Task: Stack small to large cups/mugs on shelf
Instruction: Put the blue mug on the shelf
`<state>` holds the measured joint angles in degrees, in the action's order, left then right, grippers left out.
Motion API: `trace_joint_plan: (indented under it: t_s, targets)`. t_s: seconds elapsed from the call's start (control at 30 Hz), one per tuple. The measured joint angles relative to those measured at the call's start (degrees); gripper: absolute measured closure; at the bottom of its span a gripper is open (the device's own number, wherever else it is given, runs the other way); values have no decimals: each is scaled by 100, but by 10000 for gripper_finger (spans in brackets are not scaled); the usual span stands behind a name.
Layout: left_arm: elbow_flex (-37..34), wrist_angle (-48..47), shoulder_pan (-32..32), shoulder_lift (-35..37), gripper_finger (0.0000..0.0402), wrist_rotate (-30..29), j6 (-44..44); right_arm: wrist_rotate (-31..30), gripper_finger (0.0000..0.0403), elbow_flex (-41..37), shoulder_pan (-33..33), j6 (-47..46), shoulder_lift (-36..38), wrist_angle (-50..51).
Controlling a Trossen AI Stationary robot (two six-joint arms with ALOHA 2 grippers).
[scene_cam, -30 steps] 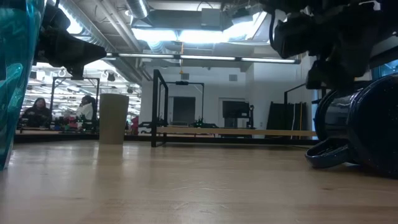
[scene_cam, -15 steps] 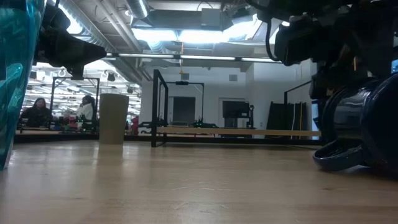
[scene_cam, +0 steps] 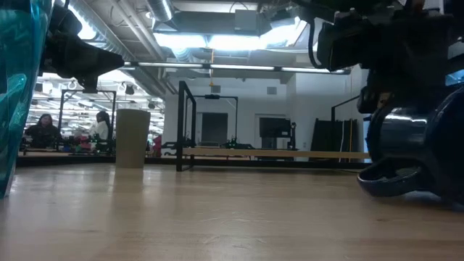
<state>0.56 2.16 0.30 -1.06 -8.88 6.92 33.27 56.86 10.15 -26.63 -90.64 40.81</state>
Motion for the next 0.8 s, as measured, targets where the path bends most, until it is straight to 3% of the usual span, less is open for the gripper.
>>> trace_joint_plan:
  t_s: [0.57,0.8]
  targets:
    - [0,0,2,0,355,-2,0,128,347,30,-667,394,10,-265]
    - [-1,0,2,0,355,-2,-1,-343,356,459,-785,940,1,-154]
